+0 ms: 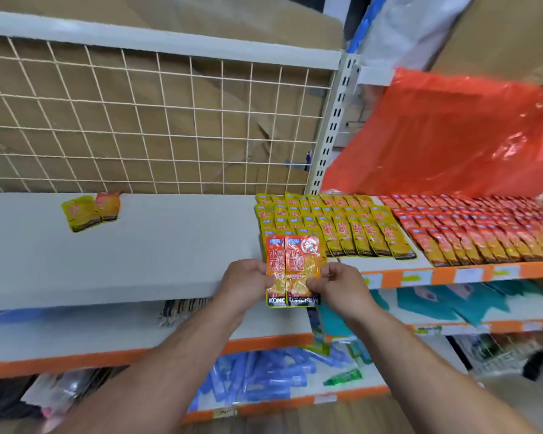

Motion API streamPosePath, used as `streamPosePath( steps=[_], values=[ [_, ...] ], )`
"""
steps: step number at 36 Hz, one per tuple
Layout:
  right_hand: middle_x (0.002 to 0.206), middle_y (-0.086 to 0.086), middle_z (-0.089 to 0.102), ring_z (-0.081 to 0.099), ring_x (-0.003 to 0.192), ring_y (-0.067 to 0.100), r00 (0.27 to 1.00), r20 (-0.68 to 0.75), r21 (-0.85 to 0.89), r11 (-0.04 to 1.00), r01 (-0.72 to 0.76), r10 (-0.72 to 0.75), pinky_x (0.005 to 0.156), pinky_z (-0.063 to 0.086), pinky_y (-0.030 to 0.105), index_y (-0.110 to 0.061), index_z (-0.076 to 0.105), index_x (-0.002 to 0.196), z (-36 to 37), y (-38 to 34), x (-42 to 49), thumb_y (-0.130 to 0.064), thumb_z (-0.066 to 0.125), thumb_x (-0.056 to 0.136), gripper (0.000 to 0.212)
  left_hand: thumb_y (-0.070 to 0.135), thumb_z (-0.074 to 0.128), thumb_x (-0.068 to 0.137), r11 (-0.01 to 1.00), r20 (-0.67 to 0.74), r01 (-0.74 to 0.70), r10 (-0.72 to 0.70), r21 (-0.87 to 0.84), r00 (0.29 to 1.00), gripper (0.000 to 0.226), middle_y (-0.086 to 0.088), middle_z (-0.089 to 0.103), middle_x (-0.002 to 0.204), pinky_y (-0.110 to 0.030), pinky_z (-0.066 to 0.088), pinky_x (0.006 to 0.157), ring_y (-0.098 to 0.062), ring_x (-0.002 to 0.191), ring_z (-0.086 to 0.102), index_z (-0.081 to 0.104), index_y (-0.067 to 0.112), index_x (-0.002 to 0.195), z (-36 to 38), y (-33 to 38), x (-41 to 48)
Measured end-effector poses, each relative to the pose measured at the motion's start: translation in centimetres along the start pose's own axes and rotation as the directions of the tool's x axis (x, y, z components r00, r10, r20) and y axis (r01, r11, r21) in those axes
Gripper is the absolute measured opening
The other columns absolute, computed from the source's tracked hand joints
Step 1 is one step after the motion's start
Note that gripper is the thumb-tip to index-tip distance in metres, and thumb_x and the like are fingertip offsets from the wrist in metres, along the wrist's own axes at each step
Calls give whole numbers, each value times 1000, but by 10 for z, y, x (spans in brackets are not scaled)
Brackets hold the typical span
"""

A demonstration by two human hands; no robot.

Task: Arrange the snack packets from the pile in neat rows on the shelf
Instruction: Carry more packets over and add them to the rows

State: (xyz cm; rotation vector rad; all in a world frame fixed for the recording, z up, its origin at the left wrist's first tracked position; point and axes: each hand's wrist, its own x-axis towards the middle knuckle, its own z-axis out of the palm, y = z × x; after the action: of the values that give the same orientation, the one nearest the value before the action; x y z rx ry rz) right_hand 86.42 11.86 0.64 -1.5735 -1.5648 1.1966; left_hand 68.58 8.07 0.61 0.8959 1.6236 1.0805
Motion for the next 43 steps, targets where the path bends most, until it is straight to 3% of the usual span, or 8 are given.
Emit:
streamPosePath(
  steps=[8, 12, 15, 20, 24, 28, 35, 43],
  values=[
    [68, 11, 36, 34, 57, 17, 992, -76, 31, 994, -100, 103, 52, 25, 27, -15, 40, 71, -48, 38, -41, -11, 72, 85, 35, -1, 69, 79, 999, 131, -9, 3, 48, 991, 27, 14, 54, 47, -24, 35, 58, -10, 55, 48, 59, 16, 61, 55, -9, -22],
    [64, 6, 32, 31, 58, 18, 986, -128, 70, 993, -95, 103, 56, 24, 28, -16, 37, 67, -76, 44, -52, -11, 73, 83, 40, -1, 68, 81, 998, 191, -28, 18, 48, 982, 12, 5, 66, 68, -25, 41, 64, -10, 62, 55, 68, 10, 76, 84, 5, -27],
    [64, 7, 34, 33, 59, 17, 979, -165, 83, 991, -103, 116, 57, 26, 29, -17, 39, 66, -106, 53, -61, -13, 74, 80, 38, -4, 68, 79, 997, 213, -50, 38, 55, 976, 20, 0, 68, 80, -26, 42, 70, -14, 70, 57, 65, 12, 67, 116, 11, -30],
    [64, 11, 42, 37, 47, 13, 967, -232, 80, 993, -89, 106, 44, 32, 21, -10, 50, 72, -167, 75, -68, -11, 72, 83, 25, -9, 63, 81, 996, 279, -70, 53, 54, 959, 30, 15, 67, 72, -21, 38, 51, -2, 46, 53, 59, 13, 61, 183, 27, -43],
    [53, 1, 46, 39, 38, 6, 960, -267, 94, 994, -62, 86, 46, 32, 22, -12, 47, 66, -220, 94, -68, -13, 70, 86, 31, -4, 66, 81, 993, 280, -88, 62, 80, 958, 18, -2, 65, 66, -21, 36, 49, -13, 55, 51, 61, 10, 71, 236, 37, -50],
    [54, 0, 48, 37, 46, 12, 961, -261, 105, 993, -60, 86, 49, 31, 24, -15, 44, 63, -277, 111, -66, -15, 68, 90, 36, -4, 65, 83, 990, 306, -102, 68, 97, 950, 17, 1, 57, 54, -16, 34, 41, -11, 49, 48, 60, 9, 73, 293, 48, -59],
    [65, 10, 32, 30, 56, 19, 966, -240, 163, 985, -55, 94, 43, 29, 24, -10, 40, 73, -365, 153, -56, -11, 65, 93, 31, 1, 69, 82, 990, 299, -85, 48, 112, 953, 26, -2, 55, 59, -20, 36, 46, -16, 53, 49, 53, 13, 67, 382, 59, -62],
    [70, 11, 36, 32, 57, 20, 957, -256, 229, 971, -74, 133, 43, 27, 25, -10, 50, 80, -429, 194, -26, -12, 66, 92, 20, -1, 65, 86, 986, 330, -78, 25, 149, 944, 32, 0, 53, 53, -24, 35, 48, -16, 52, 50, 50, 13, 62, 453, 77, -47]
  ],
)
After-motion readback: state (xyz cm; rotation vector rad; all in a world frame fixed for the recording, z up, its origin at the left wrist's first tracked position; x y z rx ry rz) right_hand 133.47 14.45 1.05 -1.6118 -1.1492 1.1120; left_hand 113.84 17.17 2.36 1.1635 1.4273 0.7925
